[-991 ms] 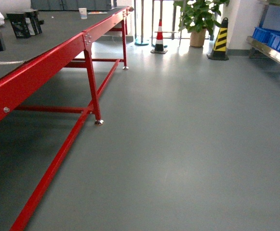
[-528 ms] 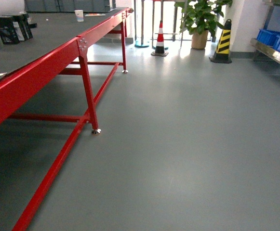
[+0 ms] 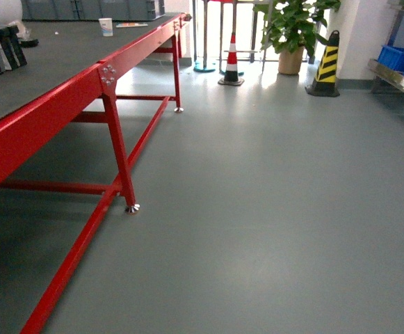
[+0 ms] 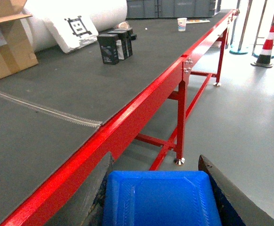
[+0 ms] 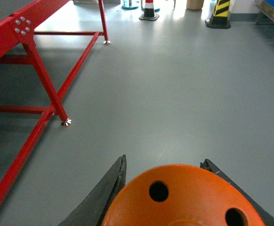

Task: Sort blue parts and orange caps into right shelf containers

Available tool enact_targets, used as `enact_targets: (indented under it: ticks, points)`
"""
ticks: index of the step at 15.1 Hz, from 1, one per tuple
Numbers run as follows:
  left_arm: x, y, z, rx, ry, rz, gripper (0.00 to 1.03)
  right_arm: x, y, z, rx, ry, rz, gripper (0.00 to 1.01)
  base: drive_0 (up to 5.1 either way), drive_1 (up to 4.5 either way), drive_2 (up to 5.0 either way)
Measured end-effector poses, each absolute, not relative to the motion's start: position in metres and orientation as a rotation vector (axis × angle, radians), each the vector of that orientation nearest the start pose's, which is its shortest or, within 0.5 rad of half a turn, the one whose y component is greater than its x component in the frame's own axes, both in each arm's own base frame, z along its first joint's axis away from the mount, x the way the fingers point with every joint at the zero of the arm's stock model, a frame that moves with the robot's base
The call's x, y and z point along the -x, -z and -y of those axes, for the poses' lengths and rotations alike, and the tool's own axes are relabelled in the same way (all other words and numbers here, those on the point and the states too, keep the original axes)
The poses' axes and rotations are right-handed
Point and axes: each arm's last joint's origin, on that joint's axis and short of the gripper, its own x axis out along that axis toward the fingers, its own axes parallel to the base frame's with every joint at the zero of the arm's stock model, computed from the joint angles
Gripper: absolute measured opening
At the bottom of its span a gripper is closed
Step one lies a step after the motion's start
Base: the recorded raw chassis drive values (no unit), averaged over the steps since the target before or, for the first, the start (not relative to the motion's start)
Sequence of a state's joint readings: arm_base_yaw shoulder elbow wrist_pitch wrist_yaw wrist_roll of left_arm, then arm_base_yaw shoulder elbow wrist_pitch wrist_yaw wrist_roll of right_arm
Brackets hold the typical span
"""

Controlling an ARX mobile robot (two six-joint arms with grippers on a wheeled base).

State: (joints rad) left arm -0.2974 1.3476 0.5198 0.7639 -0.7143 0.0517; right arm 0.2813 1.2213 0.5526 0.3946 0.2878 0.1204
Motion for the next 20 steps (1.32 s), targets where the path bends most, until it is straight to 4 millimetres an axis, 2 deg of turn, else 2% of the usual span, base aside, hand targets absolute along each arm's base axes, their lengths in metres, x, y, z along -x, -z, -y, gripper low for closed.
enact_targets:
  ticks: [13,20]
  points:
    - [-0.2551,-0.2149,0.0581,-0.085,-0.415,-0.072,0.41,-0.2434,-0.2202,-0.0616,-0.042,0.023,-0.267,0.42,0.1,4.09,-3.9]
    - [-0.2553,-0.2153,0.0571,-0.083,-0.420,-0.068,0.41,-0.2433,-0.2201,-0.0617,-0.042,0.023,-0.268,0.42,-1.2,-0.93,-1.5]
